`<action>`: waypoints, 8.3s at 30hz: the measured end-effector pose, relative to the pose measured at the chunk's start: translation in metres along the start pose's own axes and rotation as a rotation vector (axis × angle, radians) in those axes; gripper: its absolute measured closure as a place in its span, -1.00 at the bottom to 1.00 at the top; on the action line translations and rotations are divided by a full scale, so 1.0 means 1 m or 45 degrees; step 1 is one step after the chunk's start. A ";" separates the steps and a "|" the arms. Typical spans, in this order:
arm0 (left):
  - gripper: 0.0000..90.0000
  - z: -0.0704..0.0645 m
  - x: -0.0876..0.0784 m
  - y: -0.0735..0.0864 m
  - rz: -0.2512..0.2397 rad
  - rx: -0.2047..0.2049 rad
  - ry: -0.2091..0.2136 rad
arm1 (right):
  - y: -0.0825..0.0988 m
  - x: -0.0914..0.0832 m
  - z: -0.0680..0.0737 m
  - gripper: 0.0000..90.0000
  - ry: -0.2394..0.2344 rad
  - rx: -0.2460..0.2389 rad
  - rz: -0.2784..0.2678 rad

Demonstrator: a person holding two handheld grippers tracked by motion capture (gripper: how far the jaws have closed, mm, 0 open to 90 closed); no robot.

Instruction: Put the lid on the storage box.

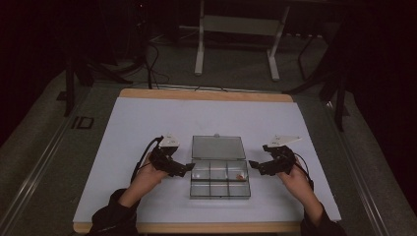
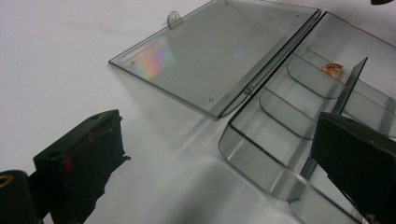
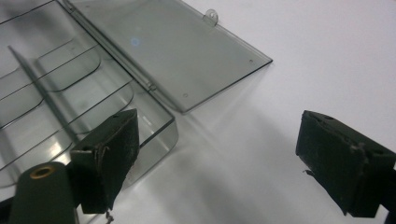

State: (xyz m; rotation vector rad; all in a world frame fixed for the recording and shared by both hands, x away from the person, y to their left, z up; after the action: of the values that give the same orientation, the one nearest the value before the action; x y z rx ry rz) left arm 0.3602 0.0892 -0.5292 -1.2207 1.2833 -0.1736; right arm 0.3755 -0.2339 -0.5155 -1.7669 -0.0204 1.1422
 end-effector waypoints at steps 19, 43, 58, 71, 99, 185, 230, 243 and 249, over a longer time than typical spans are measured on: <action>-0.96 0.019 0.034 -0.032 0.038 -0.115 0.002 | -0.026 0.032 0.001 -0.71 0.033 0.058 -0.033; -0.47 0.030 0.051 -0.017 0.118 -0.454 0.126 | -0.032 0.050 -0.001 -0.69 0.028 0.161 -0.003; 0.01 0.031 0.045 -0.017 0.066 -0.444 0.100 | -0.031 0.054 -0.003 -0.67 0.013 0.177 0.022; 0.03 0.039 0.052 -0.008 0.039 -0.722 0.331 | -0.031 0.056 0.000 -0.61 -0.011 0.167 0.041; 0.40 0.021 0.035 -0.020 -0.074 -0.406 0.160 | -0.032 0.048 0.003 0.10 -0.062 0.164 0.004; 0.30 -0.032 -0.012 -0.018 -0.159 -0.050 0.084 | -0.006 -0.007 0.021 0.46 -0.218 0.135 -0.083; -0.14 -0.029 -0.016 0.032 -0.036 -0.108 0.042 | 0.033 -0.006 0.022 0.02 -0.218 0.199 -0.020; -0.36 -0.014 -0.010 0.040 -0.077 -0.138 0.055 | 0.034 -0.006 0.015 -0.10 -0.171 0.196 -0.046; -0.79 -0.011 -0.010 0.036 -0.095 -0.134 0.026 | 0.031 -0.005 0.014 -0.34 -0.184 0.199 -0.077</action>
State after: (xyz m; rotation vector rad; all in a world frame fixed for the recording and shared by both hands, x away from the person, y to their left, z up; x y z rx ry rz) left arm 0.3298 0.1047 -0.5481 -1.3611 1.2784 -0.1745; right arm 0.3491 -0.2423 -0.5356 -1.5342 -0.0689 1.1933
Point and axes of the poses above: each handheld gripper's, and its own axes: x roughly forward along the jaws, y roughly out of its underside, z roughly to its left, the point moved 5 cm from there along x, roughly forward along the jaws, and after that the axes turned 6 degrees about y, right-handed, at the moved point
